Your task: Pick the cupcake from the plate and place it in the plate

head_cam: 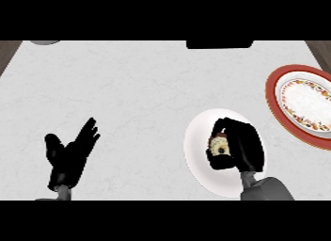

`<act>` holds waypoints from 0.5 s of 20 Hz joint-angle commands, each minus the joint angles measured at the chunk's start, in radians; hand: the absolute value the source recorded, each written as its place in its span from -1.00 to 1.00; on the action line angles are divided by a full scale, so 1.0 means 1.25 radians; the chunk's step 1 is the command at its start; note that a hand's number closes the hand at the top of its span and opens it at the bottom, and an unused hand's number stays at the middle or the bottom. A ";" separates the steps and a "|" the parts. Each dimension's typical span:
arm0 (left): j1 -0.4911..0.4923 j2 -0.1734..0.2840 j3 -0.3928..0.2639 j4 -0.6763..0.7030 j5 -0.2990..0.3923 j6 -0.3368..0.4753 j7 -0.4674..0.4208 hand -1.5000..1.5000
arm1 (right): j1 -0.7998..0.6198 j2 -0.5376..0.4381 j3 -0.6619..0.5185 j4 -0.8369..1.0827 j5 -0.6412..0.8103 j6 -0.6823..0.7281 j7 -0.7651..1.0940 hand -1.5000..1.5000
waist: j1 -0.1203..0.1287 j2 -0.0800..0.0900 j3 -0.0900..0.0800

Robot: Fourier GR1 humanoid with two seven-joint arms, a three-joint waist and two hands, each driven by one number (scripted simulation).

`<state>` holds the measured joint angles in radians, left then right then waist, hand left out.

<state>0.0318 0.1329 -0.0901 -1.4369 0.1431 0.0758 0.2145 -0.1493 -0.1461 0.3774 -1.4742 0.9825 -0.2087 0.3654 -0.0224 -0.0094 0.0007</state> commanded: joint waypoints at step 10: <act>0.035 -0.002 0.005 -0.020 0.002 0.004 -0.010 0.00 | 0.464 -0.324 -0.025 -0.515 -0.330 -0.083 -0.461 1.00 | -0.035 -0.002 0.001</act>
<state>0.0651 0.1336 -0.0726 -1.4502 0.1442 0.0905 0.2019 0.2729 -0.4501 0.4491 -1.9681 0.7331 -0.2635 -0.0947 -0.0683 -0.0176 0.0023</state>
